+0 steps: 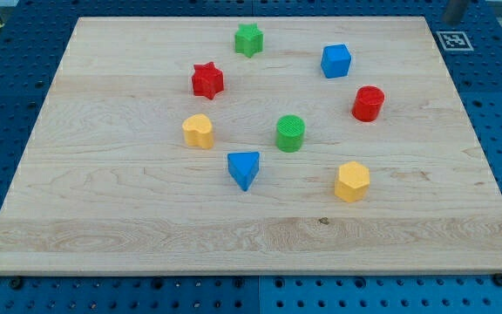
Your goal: Move the yellow hexagon towards bottom right
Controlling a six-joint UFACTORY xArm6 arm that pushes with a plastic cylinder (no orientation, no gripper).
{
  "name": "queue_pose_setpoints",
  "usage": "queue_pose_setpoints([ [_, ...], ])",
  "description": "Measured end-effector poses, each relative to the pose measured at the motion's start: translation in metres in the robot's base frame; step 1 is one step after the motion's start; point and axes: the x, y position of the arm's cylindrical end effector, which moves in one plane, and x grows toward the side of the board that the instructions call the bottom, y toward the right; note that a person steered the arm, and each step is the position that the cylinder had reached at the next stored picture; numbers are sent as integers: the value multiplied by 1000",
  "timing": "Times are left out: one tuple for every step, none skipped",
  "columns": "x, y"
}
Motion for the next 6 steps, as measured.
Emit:
queue_pose_setpoints([
  [0, 0],
  [-1, 0],
  [-2, 0],
  [1, -1],
  [12, -33],
  [22, -73],
])
